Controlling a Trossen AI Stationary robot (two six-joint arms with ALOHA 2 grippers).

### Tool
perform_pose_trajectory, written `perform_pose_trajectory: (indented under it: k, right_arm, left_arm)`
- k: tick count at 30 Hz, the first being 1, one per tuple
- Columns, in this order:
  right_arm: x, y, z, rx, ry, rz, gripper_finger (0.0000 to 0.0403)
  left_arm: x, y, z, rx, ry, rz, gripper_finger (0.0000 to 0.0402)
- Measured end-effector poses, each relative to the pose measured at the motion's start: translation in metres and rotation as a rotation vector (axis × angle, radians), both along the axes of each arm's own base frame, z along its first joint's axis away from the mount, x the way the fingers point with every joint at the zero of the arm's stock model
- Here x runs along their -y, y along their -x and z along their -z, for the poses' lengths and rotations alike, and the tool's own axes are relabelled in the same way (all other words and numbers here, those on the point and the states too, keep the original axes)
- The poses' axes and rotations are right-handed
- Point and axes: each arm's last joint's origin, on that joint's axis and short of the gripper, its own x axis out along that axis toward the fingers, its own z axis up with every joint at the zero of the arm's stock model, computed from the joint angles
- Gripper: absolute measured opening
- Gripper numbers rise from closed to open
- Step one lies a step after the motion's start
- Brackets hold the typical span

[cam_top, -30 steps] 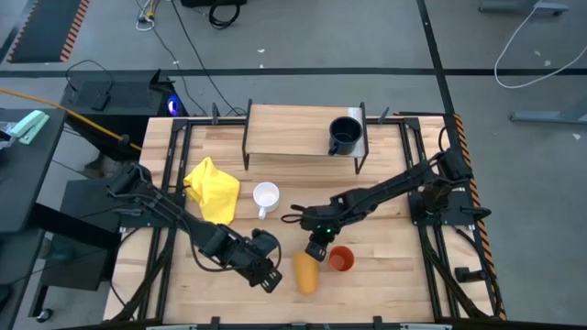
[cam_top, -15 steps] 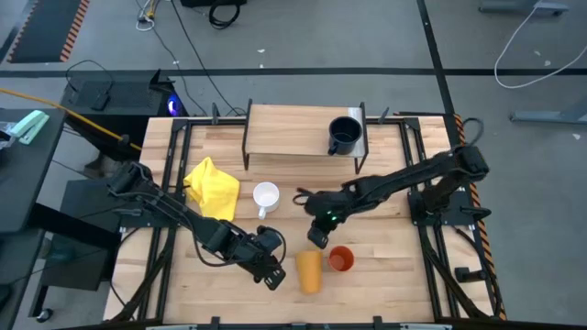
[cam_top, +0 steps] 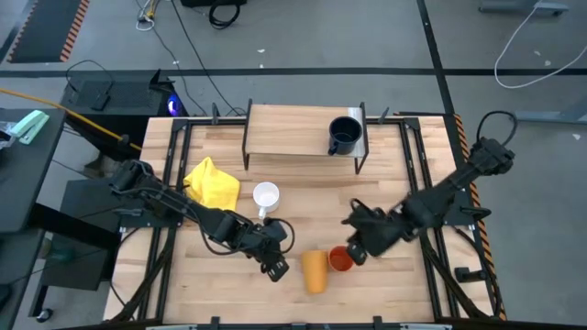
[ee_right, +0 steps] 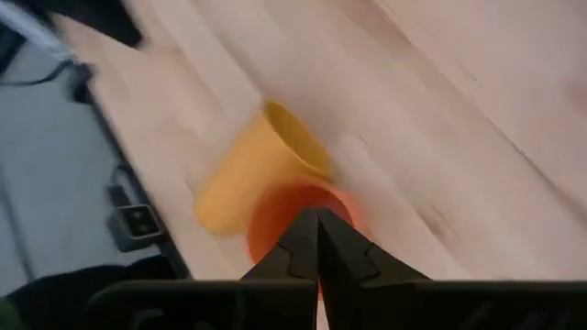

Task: Stack small to large cups/mugs on shelf
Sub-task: Put the yellow cup on the shelf, then move the orange cup to the table

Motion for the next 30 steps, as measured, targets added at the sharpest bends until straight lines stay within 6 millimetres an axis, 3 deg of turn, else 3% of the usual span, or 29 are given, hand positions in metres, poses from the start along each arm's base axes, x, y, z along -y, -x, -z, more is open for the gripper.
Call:
perform_pose_trajectory:
  k: [6,12,20,30]
  right_arm:
    - [-0.039,0.027,0.005,-0.009,-0.097,0.101,0.0026]
    - [-0.071,0.047,0.016,0.023,-0.170,0.254,0.0045]
    - [-0.109,0.045,0.043,0.042,-0.275,0.325,0.0047]
    - [-0.127,0.056,0.067,0.170,-0.388,0.414,0.0048]
  left_arm:
    - [-0.006,-0.003,0.000,-0.006,0.000,0.046,0.0024]
    - [-0.007,-0.003,0.000,-0.001,-0.021,0.071,0.0012]
    - [-0.006,-0.003,0.000,-0.001,-0.026,0.130,0.0019]
    - [-0.006,-0.003,0.000,-0.001,-0.029,0.168,0.0026]
